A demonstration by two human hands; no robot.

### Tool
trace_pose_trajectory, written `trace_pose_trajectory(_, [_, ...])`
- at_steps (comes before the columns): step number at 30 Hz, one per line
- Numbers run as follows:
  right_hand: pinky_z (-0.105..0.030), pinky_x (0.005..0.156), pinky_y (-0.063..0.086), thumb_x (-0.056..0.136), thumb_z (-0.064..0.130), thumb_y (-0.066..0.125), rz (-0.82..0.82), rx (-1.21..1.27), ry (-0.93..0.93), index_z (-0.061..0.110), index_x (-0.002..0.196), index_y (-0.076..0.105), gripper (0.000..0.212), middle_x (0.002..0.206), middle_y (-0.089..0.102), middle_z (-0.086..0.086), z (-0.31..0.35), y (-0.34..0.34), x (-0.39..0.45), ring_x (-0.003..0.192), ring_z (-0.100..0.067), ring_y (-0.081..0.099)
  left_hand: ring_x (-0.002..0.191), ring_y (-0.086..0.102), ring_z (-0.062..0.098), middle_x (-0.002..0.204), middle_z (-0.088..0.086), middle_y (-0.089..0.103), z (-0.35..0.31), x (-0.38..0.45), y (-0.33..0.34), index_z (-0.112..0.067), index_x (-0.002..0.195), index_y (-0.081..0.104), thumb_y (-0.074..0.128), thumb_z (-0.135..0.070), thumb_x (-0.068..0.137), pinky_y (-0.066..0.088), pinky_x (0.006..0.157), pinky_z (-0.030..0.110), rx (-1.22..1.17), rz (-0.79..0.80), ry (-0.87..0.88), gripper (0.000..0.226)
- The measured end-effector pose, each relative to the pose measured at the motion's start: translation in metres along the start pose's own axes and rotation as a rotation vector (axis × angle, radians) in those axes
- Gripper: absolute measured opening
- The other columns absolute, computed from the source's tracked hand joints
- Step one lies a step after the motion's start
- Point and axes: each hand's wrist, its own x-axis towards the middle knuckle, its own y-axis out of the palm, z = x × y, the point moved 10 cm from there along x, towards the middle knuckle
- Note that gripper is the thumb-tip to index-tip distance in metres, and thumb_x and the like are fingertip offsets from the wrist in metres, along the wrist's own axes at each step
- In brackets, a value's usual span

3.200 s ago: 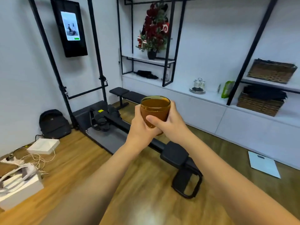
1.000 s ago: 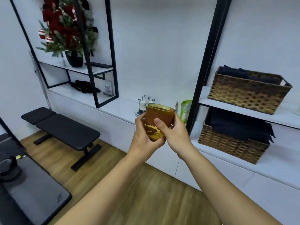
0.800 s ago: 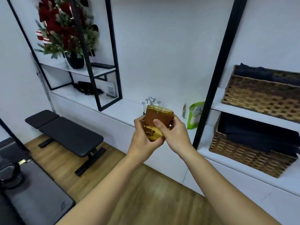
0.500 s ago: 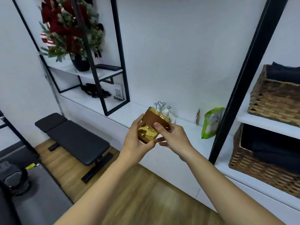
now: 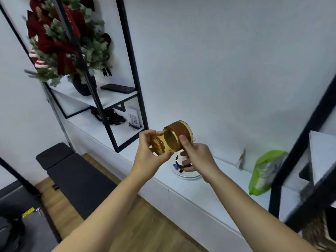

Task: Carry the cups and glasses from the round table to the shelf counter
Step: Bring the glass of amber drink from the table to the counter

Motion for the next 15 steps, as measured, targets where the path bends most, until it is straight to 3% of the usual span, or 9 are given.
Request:
trace_pose_trajectory(4, [-0.049, 0.064, 0.064, 0.081, 0.072, 0.064, -0.028, -0.056, -0.017, 0.015, 0.110, 0.058, 0.064, 0.103, 0.066, -0.008, 0.013, -0.008, 0.061, 0.079, -0.024, 0.070, 0.097, 0.060, -0.014, 0.119, -0.010, 0.059, 0.012, 0.050, 0.005, -0.025, 0.131, 0.049, 0.092, -0.006, 0.076, 0.052, 0.080, 0.009, -0.123, -0.100, -0.039, 0.072])
trace_pose_trajectory(6, [-0.049, 0.076, 0.063, 0.087, 0.064, 0.064, -0.019, -0.088, -0.102, 0.021, 0.119, 0.053, 0.054, 0.119, 0.060, -0.004, 0.022, -0.003, 0.087, 0.094, -0.021, 0.067, 0.096, 0.061, -0.015, 0.119, -0.007, 0.059, 0.019, 0.068, 0.005, -0.021, 0.131, 0.051, 0.091, -0.003, 0.077, 0.052, 0.080, 0.009, -0.149, -0.126, -0.043, 0.070])
trace_pose_trajectory(8, [-0.049, 0.090, 0.057, 0.093, 0.055, 0.061, -0.043, -0.164, -0.251, 0.022, 0.122, 0.054, 0.044, 0.128, 0.052, -0.001, 0.040, 0.000, 0.111, 0.105, -0.025, 0.065, 0.101, 0.063, -0.006, 0.120, -0.004, 0.061, 0.026, 0.092, 0.007, -0.020, 0.132, 0.052, 0.091, -0.003, 0.077, 0.053, 0.082, 0.012, -0.155, -0.120, -0.037, 0.070])
trace_pose_trajectory(10, [-0.046, 0.099, 0.051, 0.096, 0.047, 0.061, -0.082, -0.222, -0.348, 0.023, 0.131, 0.054, 0.043, 0.133, 0.045, 0.005, 0.053, 0.000, 0.130, 0.119, -0.026, 0.057, 0.106, 0.065, 0.004, 0.121, -0.006, 0.063, 0.037, 0.119, 0.010, -0.026, 0.131, 0.053, 0.092, -0.007, 0.076, 0.055, 0.085, 0.016, -0.156, -0.096, -0.036, 0.070])
trace_pose_trajectory(12, [-0.040, 0.099, 0.048, 0.098, 0.039, 0.062, -0.127, -0.305, -0.450, 0.027, 0.141, 0.049, 0.046, 0.143, 0.042, 0.006, 0.064, 0.003, 0.144, 0.131, -0.023, 0.042, 0.107, 0.064, 0.001, 0.118, -0.016, 0.063, 0.045, 0.142, 0.011, -0.037, 0.127, 0.054, 0.094, -0.010, 0.076, 0.057, 0.085, 0.018, -0.122, -0.069, -0.007, 0.071])
trace_pose_trajectory(15, [-0.032, 0.095, 0.044, 0.102, 0.026, 0.057, -0.108, -0.461, -0.563, 0.031, 0.140, 0.052, 0.039, 0.145, 0.049, 0.008, 0.070, 0.011, 0.161, 0.129, -0.019, 0.038, 0.117, 0.062, 0.005, 0.120, -0.021, 0.063, 0.060, 0.167, 0.023, -0.049, 0.126, 0.055, 0.094, -0.017, 0.072, 0.059, 0.089, 0.030, -0.112, -0.013, -0.010, 0.074])
